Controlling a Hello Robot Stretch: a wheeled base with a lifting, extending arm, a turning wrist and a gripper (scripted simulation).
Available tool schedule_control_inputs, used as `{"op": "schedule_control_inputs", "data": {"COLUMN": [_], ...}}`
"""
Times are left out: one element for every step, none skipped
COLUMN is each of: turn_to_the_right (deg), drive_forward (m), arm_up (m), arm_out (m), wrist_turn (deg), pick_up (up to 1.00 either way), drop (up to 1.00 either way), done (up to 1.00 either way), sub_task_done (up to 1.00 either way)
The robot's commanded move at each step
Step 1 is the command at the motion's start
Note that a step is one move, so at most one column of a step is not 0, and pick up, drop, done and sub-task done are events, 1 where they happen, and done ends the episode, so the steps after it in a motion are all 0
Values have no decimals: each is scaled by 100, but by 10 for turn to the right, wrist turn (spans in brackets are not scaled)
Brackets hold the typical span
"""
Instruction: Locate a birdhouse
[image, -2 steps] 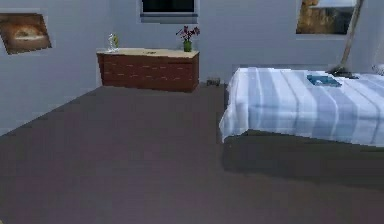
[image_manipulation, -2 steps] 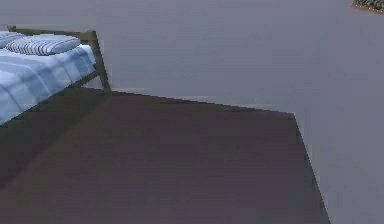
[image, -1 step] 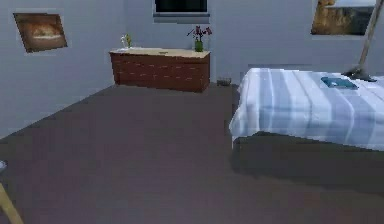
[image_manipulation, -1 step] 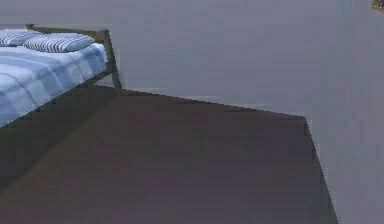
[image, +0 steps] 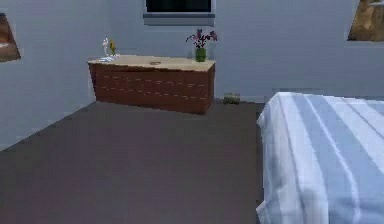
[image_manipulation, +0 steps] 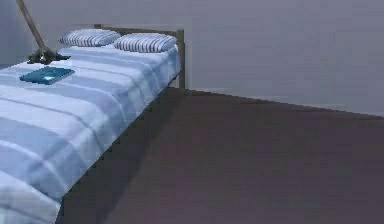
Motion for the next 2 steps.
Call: {"op": "schedule_control_inputs", "data": {"turn_to_the_right": [0,150], "drive_forward": [75,0], "arm_up": [0,0], "arm_out": [0,0], "wrist_turn": [0,0], "pick_up": [0,0], "drop": [0,0], "done": [0,0], "sub_task_done": [0,0]}}
